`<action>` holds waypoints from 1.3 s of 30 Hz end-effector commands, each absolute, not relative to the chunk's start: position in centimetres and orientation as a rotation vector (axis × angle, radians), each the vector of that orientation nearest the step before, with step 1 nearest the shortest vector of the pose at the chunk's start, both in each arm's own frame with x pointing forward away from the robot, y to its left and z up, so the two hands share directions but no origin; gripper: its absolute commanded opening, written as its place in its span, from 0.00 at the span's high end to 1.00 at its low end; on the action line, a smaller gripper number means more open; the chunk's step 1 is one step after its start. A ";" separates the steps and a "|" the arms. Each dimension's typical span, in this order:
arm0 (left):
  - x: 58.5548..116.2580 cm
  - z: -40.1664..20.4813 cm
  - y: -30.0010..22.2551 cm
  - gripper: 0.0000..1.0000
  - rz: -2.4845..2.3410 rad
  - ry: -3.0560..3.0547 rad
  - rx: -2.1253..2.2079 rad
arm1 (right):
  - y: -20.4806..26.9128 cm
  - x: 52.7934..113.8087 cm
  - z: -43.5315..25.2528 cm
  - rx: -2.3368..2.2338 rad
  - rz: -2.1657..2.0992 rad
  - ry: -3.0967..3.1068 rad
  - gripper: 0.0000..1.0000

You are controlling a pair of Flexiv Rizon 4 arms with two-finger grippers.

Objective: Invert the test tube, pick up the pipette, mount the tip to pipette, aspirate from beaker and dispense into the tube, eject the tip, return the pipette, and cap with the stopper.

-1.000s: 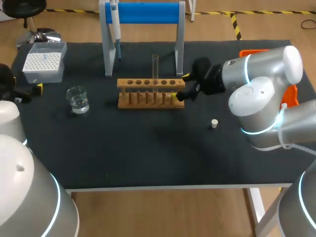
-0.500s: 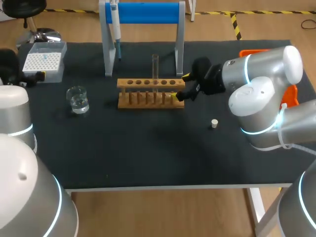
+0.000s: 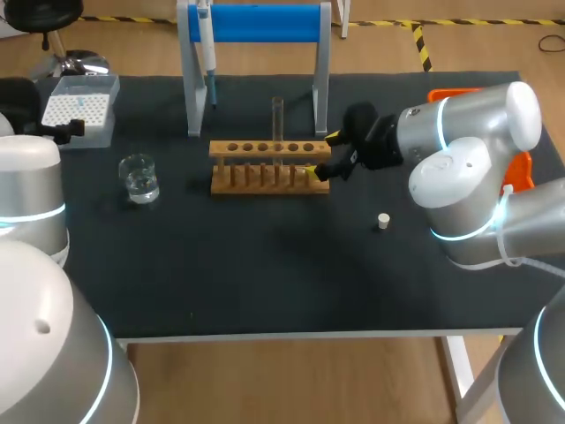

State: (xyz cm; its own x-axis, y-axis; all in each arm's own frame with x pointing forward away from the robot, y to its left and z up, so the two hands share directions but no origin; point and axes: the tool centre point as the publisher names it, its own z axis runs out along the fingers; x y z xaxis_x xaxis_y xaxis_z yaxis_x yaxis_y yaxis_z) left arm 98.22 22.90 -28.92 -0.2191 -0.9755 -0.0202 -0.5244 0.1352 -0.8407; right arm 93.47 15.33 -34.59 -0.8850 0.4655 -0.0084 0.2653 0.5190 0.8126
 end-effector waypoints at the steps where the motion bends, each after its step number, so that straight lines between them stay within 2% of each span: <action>1: 99.4 -29.4 23.0 0.00 -0.962 1.828 -1.452 | 15.3 93.5 -34.5 0.620 1.295 2.540 0.00; 39: 107.5 -33.0 24.5 0.00 -0.956 1.853 -1.470 | 15.3 93.5 -34.5 0.620 1.295 2.540 0.00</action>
State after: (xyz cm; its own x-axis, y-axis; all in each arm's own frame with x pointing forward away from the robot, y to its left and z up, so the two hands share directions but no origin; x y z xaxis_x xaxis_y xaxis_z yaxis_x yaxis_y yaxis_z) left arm 106.59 24.59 -32.40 -0.2240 -0.9746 -0.0076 -0.5549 0.1339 -0.8211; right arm 93.47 15.33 -34.59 -0.8850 0.4656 -0.0083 0.2654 0.5190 0.8126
